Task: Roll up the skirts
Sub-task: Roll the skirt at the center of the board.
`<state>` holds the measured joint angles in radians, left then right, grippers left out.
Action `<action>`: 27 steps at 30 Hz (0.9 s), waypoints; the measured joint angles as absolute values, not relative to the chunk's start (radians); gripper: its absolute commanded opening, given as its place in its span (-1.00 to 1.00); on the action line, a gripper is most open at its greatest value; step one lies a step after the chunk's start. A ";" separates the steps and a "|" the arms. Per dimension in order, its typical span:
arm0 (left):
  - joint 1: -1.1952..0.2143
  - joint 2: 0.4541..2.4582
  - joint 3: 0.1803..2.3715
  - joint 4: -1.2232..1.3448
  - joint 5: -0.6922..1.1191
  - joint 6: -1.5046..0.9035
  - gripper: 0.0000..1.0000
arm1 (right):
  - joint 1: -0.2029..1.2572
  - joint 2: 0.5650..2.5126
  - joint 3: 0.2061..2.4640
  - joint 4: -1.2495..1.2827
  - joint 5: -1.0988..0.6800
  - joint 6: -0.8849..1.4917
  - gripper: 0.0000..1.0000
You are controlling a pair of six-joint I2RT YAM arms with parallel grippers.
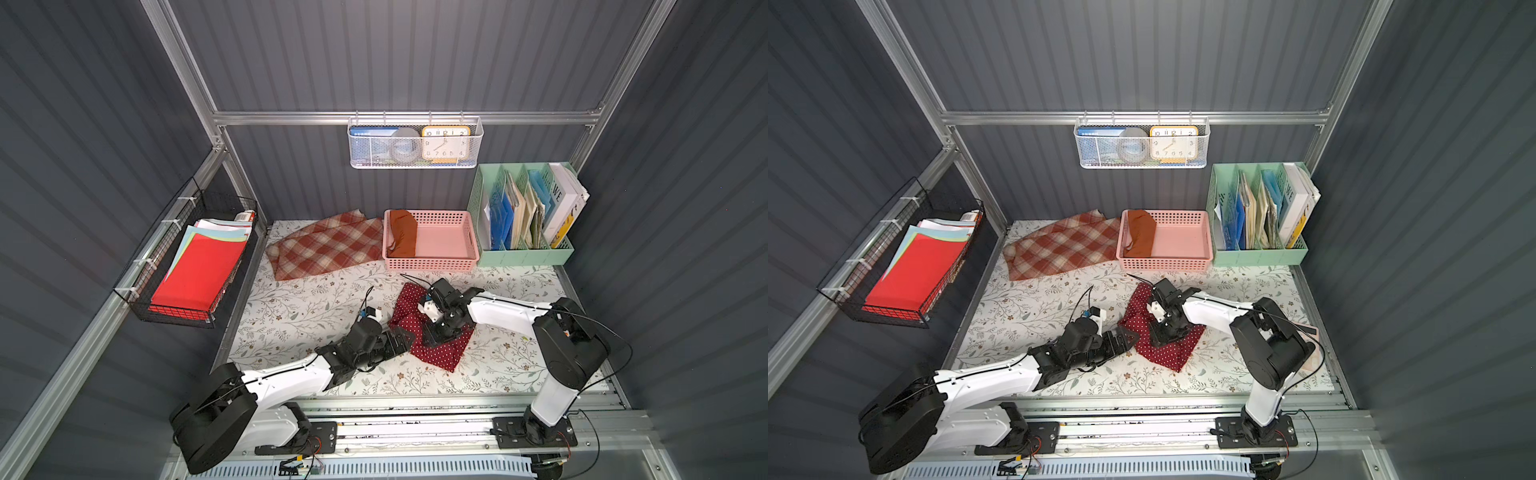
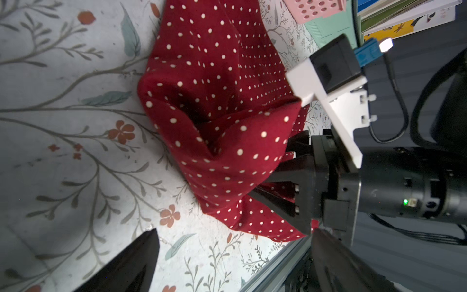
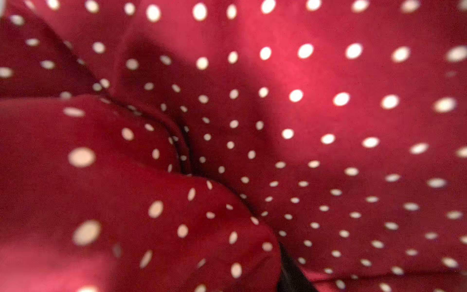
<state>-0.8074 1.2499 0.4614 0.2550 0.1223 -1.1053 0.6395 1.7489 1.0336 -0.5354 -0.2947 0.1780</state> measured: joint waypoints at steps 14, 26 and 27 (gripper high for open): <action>-0.834 1.305 0.463 0.284 0.096 -1.106 0.99 | 0.640 1.671 1.034 -0.556 -0.271 0.182 -0.02; -0.834 1.374 0.512 0.286 0.010 -1.106 1.00 | 0.640 1.702 1.034 -0.555 -0.206 0.182 -0.02; -0.834 1.398 0.521 0.294 0.010 -1.105 0.99 | 0.640 1.697 1.034 -0.555 -0.207 0.182 -0.03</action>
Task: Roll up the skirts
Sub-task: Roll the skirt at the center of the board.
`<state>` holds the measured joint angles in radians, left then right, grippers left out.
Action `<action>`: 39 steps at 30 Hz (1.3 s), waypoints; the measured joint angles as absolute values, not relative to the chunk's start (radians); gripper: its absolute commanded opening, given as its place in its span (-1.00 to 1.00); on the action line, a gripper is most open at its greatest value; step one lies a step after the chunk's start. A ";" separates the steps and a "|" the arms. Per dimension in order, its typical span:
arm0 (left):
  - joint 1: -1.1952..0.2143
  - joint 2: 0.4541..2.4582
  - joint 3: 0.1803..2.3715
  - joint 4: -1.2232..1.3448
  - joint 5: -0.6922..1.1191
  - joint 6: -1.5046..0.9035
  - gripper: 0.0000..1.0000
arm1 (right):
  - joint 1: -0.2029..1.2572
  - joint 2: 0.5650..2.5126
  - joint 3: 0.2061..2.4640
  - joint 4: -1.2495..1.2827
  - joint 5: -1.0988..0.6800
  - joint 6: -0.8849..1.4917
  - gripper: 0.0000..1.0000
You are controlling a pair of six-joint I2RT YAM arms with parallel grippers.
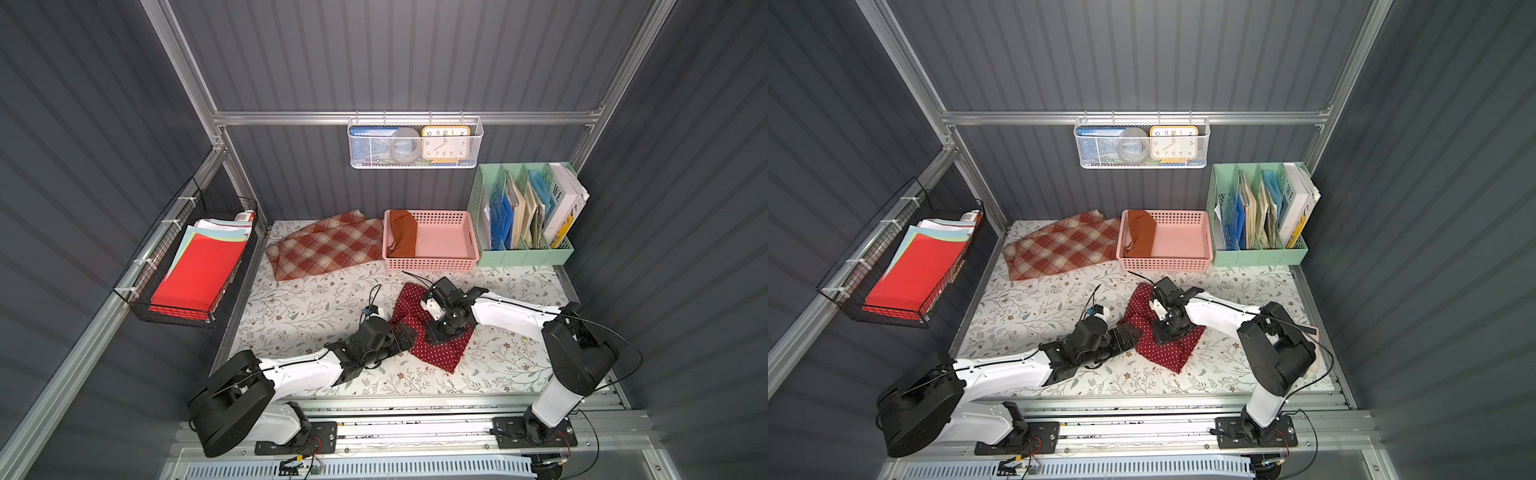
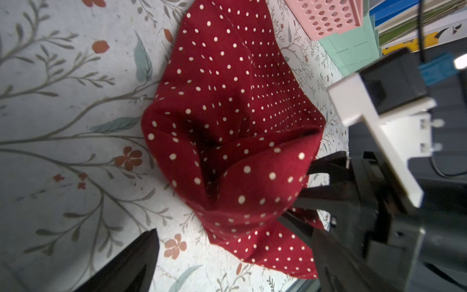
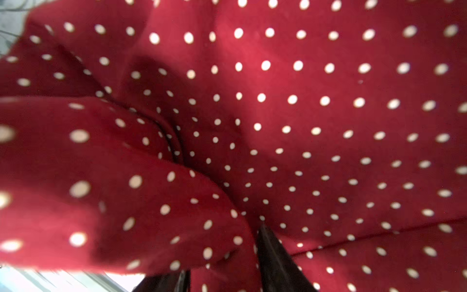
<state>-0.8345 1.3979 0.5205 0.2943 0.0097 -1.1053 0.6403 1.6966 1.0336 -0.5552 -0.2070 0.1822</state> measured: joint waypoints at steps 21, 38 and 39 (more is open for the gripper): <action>-0.852 1.625 0.485 0.654 -0.233 -1.109 0.76 | 0.640 1.684 1.005 -0.525 -0.254 0.182 -0.05; -0.852 1.751 0.487 0.805 -0.296 -1.061 -0.88 | 0.636 1.652 0.974 -0.530 -0.257 0.193 0.04; -0.852 1.747 0.492 0.796 -0.296 -1.050 -1.00 | 0.636 1.633 0.968 -0.533 -0.247 0.196 0.06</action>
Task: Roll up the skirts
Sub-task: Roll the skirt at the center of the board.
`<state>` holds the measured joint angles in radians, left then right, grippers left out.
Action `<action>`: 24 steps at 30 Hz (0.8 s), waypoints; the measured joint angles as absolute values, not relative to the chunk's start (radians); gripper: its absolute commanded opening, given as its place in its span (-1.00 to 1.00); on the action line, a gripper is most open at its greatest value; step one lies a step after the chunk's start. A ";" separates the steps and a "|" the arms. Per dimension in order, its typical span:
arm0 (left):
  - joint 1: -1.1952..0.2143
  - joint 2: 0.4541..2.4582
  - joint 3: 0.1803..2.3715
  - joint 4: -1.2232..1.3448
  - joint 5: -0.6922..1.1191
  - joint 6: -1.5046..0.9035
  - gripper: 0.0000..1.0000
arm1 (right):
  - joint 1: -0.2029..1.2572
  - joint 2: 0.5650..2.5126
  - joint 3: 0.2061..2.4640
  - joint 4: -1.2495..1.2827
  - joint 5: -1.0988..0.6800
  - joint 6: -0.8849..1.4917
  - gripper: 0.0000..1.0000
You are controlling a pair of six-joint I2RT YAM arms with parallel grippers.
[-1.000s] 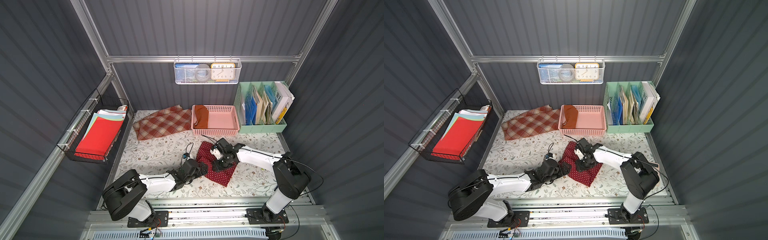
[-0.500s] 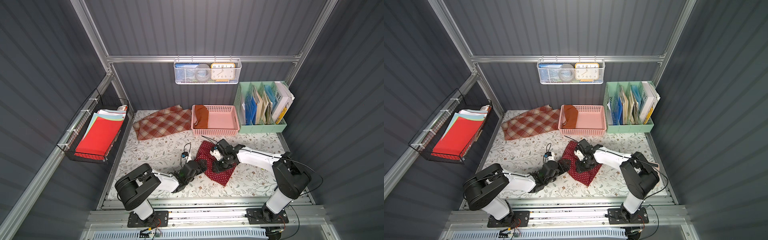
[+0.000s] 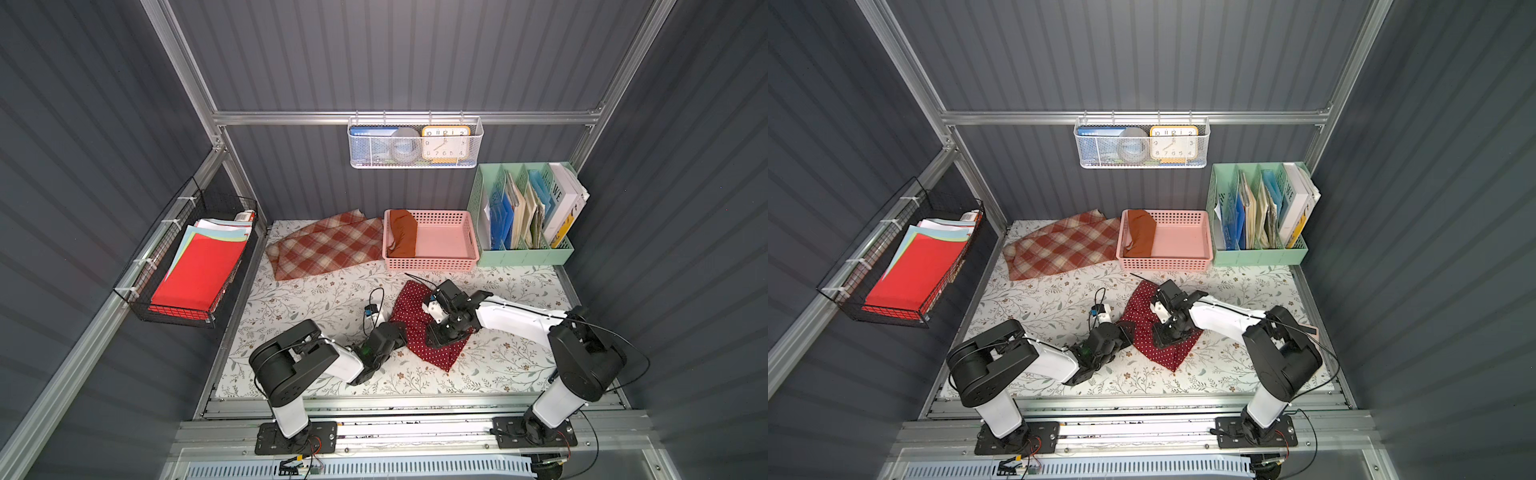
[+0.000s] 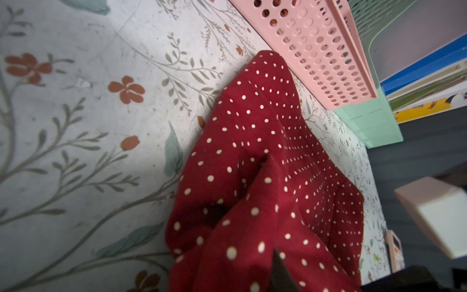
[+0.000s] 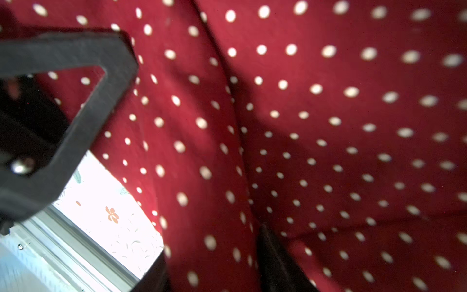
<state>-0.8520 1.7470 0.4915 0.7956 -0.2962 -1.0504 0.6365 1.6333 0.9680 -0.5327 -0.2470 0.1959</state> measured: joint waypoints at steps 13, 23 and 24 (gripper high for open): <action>-0.859 1.663 0.505 0.643 -0.287 -1.035 -1.00 | 0.636 1.505 0.896 -0.517 -0.247 0.252 -0.15; -0.859 1.665 0.506 0.639 -0.268 -1.039 -0.76 | 0.667 1.557 0.870 -0.465 -0.307 0.265 0.12; -0.859 1.666 0.507 0.638 -0.266 -1.043 -0.63 | 0.676 1.565 0.870 -0.461 -0.306 0.266 0.03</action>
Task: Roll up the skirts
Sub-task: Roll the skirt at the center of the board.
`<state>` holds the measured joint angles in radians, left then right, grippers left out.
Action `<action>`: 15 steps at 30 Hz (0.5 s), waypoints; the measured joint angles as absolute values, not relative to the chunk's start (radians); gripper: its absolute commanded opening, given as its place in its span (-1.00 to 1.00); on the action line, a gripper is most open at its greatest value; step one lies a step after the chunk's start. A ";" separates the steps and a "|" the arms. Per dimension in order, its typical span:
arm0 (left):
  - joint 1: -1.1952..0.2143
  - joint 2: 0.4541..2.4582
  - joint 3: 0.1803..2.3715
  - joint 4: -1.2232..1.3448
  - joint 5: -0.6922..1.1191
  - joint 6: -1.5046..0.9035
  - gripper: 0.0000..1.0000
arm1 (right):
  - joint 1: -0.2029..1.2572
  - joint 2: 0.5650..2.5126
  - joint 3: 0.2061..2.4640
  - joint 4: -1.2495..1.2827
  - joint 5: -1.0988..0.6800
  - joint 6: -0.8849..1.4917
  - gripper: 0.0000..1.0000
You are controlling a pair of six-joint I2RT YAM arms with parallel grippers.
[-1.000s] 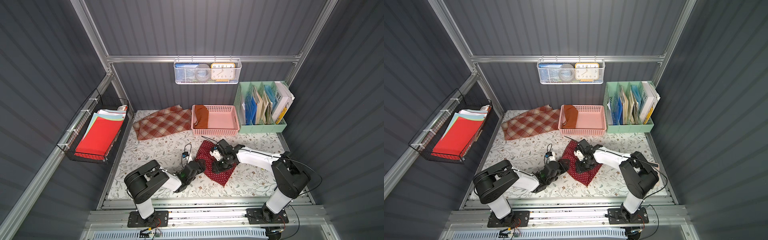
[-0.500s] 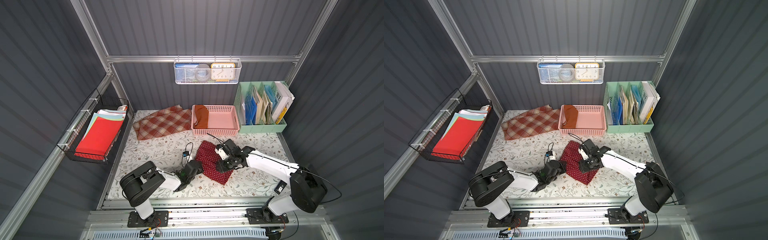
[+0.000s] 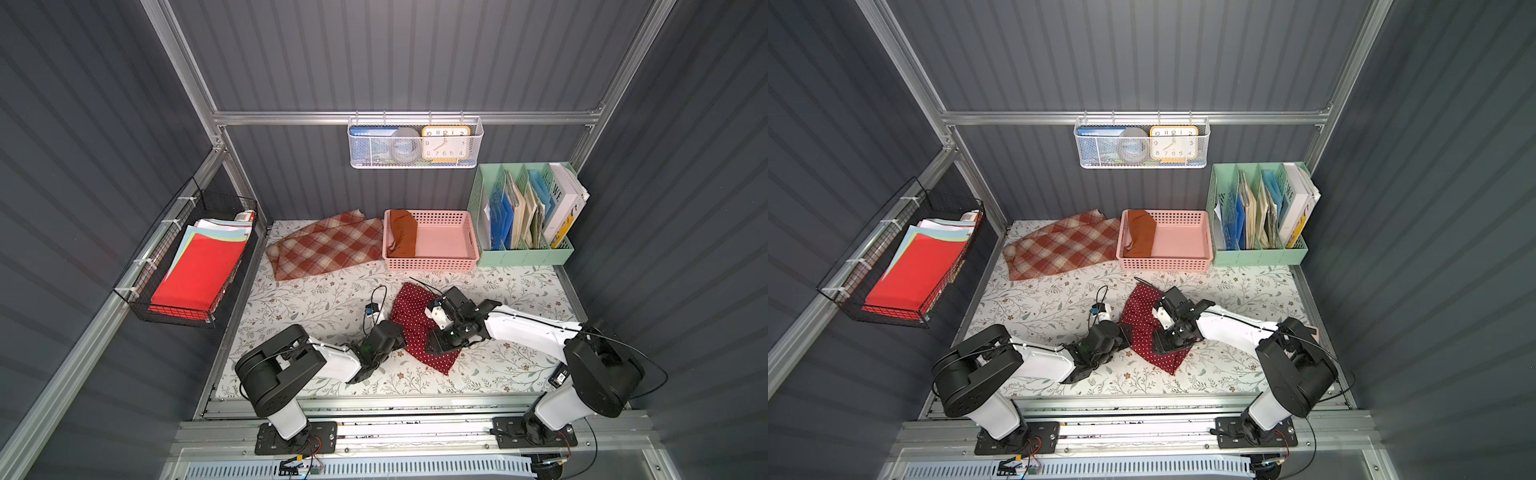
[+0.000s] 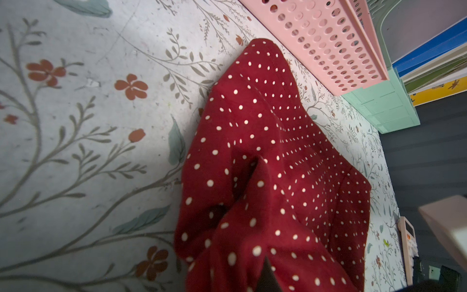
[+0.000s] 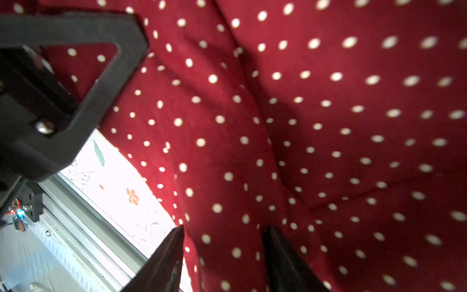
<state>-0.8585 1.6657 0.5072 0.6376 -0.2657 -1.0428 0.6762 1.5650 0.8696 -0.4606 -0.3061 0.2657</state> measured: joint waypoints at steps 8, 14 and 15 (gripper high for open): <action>-0.859 1.645 0.511 0.605 -0.252 -1.068 0.39 | 0.707 1.623 0.879 -0.456 -0.293 0.282 -1.00; -0.859 1.568 0.503 0.512 -0.286 -1.080 0.51 | 0.704 1.525 0.821 -0.351 -0.476 0.311 -1.00; -0.859 1.561 0.501 0.503 -0.290 -1.083 0.52 | 0.698 1.518 0.806 -0.310 -0.531 0.330 -1.00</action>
